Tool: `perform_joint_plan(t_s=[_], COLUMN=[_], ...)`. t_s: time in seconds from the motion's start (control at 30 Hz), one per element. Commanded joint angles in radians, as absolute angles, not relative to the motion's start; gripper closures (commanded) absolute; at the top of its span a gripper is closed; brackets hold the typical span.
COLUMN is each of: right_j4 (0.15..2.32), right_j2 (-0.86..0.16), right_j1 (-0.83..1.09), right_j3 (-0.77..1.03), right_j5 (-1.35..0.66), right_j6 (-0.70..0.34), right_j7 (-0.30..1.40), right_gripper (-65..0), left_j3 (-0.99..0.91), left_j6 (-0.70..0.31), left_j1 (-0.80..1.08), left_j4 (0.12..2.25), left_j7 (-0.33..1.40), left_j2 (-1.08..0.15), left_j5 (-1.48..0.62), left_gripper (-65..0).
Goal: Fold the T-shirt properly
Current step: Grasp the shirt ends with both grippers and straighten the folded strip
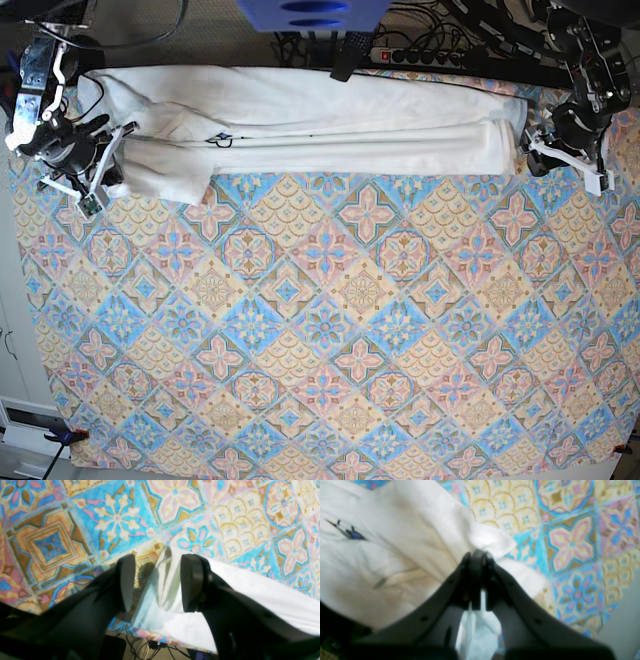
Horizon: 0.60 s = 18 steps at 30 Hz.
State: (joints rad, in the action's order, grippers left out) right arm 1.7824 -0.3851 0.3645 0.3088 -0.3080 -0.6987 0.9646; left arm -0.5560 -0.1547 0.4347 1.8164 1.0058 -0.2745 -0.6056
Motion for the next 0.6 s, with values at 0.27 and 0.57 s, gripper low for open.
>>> perform_joint_plan(t_s=[0.27,0.57], right_j4=[1.891,1.874], right_j2=[-0.403,-0.403], right_j1=[0.522,0.53], right_j3=[0.344,0.288], right_j5=[-0.311,-0.213], right_j6=[-0.698,-0.698], right_j7=[0.957,0.958], right_gripper=[-0.2,-9.5], left_j3=[-0.562,-0.562], left_j6=[-0.157,-0.157], left_j1=[0.435,0.435], left_j4=[1.83,1.83], left_j7=[0.99,0.99], left_j2=[-0.288,-0.297], left_j5=[-0.613,-0.613], left_gripper=[-29.1,-29.6])
